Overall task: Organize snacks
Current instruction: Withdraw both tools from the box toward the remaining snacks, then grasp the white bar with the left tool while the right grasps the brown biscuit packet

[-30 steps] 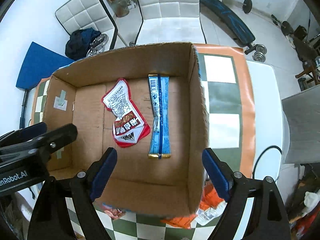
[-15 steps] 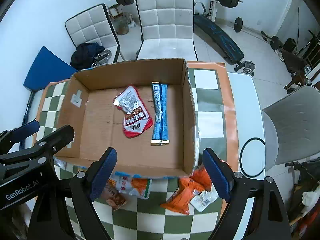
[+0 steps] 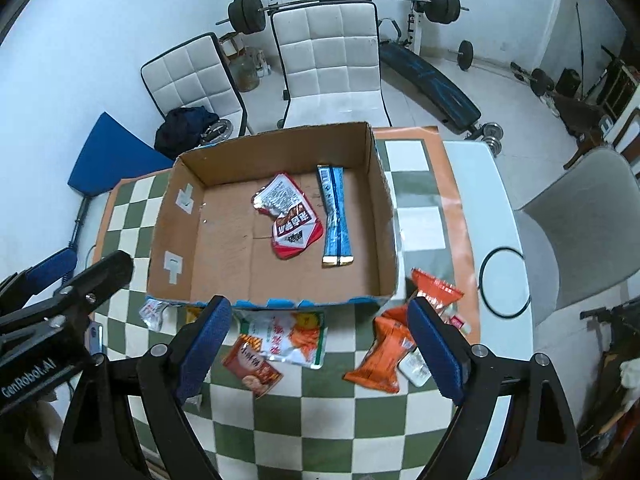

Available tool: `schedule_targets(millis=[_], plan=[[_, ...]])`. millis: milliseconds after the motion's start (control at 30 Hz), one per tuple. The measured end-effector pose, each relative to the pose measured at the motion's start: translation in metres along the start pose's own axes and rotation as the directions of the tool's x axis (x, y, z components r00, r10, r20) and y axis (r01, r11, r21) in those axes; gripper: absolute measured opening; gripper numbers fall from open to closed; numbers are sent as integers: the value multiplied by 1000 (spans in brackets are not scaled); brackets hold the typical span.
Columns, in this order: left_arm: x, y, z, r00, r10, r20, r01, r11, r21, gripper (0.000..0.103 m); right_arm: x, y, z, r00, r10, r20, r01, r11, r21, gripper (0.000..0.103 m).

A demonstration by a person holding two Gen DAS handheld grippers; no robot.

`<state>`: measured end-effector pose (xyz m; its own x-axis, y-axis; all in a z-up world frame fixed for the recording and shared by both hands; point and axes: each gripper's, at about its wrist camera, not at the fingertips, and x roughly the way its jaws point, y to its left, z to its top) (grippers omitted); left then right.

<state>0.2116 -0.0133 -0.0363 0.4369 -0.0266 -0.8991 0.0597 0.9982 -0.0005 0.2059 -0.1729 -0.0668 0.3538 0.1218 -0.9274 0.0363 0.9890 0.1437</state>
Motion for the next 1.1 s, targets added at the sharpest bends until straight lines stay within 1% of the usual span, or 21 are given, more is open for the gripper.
schedule_targets(millis=[133,267,333,433,467,600,633,700,767,867,933,1000,1067,1100], plan=[[9,22,-17,999,26,-44,-27,999,-37,88,13,-5,-12,998,33,-45,-32,999,34,92],[31,48,-42,990,43,-133,-56,994,-94,88,43,-6,-29,991,64,-118,-58,997,56,92],[46,64,-61,980,59,-189,-83,989,-124,88,62,-1,-41,983,98,-158,-91,995,51,92],[68,88,-90,961,73,-268,-122,978,-171,88,98,12,-61,965,121,-231,-120,993,18,92],[77,96,-100,951,84,-296,-142,973,-182,88,111,19,-68,958,129,-255,-135,991,-3,92],[105,114,-129,920,97,-379,-177,967,-183,88,165,54,-91,933,85,-349,-138,982,-128,92],[113,116,-136,911,95,-402,-178,968,-175,88,179,63,-96,925,71,-373,-140,977,-161,92],[125,120,-144,899,97,-428,-182,970,-163,88,202,77,-104,913,38,-405,-134,968,-210,92],[142,122,-154,880,97,-465,-181,974,-140,88,222,90,-112,901,7,-434,-130,958,-255,92],[163,121,-162,859,75,-507,-157,980,-122,88,241,101,-119,888,-21,-459,-126,949,-288,92],[173,120,-166,849,64,-525,-147,982,-119,88,251,105,-122,880,-34,-473,-123,947,-298,91],[182,118,-171,838,69,-541,-148,983,-104,88,260,108,-125,871,-40,-490,-126,945,-302,91],[188,115,-174,830,72,-553,-144,986,-89,88,266,109,-131,862,-75,-502,-109,939,-328,86],[190,114,-175,828,74,-555,-143,986,-82,88,264,111,-133,871,-94,-482,-94,931,-352,83]])
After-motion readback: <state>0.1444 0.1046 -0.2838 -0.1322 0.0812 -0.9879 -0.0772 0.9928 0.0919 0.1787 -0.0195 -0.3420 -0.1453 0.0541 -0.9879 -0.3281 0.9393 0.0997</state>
